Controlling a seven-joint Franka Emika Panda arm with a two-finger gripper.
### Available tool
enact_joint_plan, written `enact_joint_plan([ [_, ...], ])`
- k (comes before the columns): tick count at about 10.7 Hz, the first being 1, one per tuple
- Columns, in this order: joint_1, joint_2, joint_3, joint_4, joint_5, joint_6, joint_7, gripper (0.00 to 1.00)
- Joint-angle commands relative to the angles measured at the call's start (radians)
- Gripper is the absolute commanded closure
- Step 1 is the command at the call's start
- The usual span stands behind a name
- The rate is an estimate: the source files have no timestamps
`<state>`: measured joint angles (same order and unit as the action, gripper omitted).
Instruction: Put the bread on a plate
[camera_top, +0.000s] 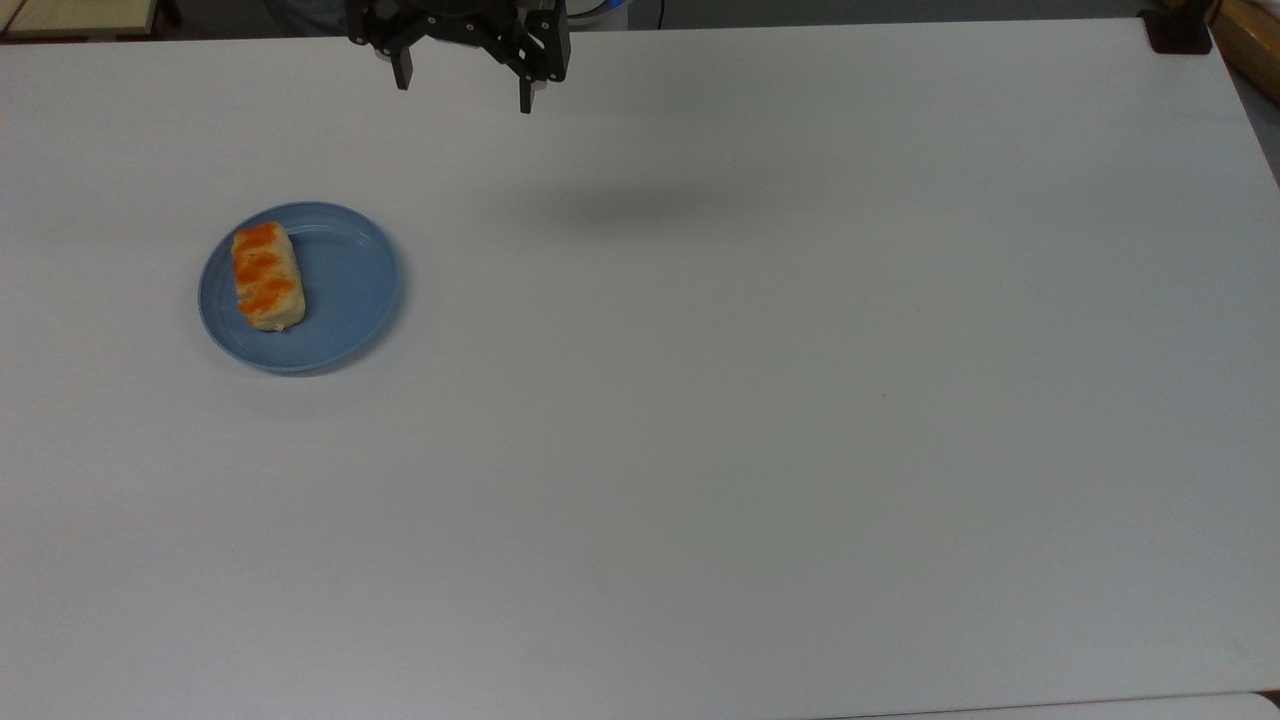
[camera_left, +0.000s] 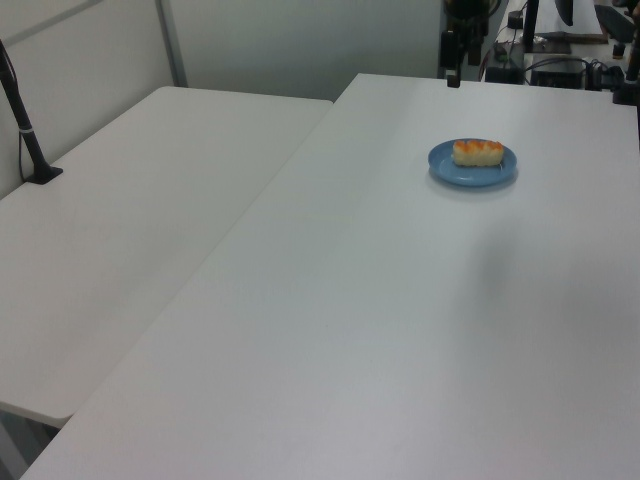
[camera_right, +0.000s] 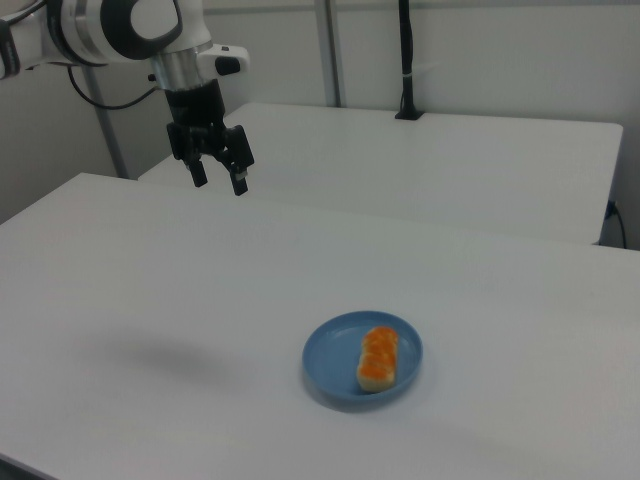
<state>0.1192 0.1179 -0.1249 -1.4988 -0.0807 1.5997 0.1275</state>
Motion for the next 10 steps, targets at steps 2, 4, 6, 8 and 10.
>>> enact_joint_plan([
  [2,0.028,-0.017,-0.028,-0.018,0.021,-0.007,-0.011,0.0],
  [4,0.028,-0.017,-0.03,-0.018,0.019,-0.007,-0.022,0.0],
  [6,0.031,-0.018,-0.03,-0.017,0.019,-0.007,-0.022,0.0],
  [8,0.03,-0.018,-0.03,-0.017,0.019,-0.007,-0.022,0.0],
  [10,0.03,-0.009,-0.03,-0.017,0.018,0.0,-0.022,0.0],
])
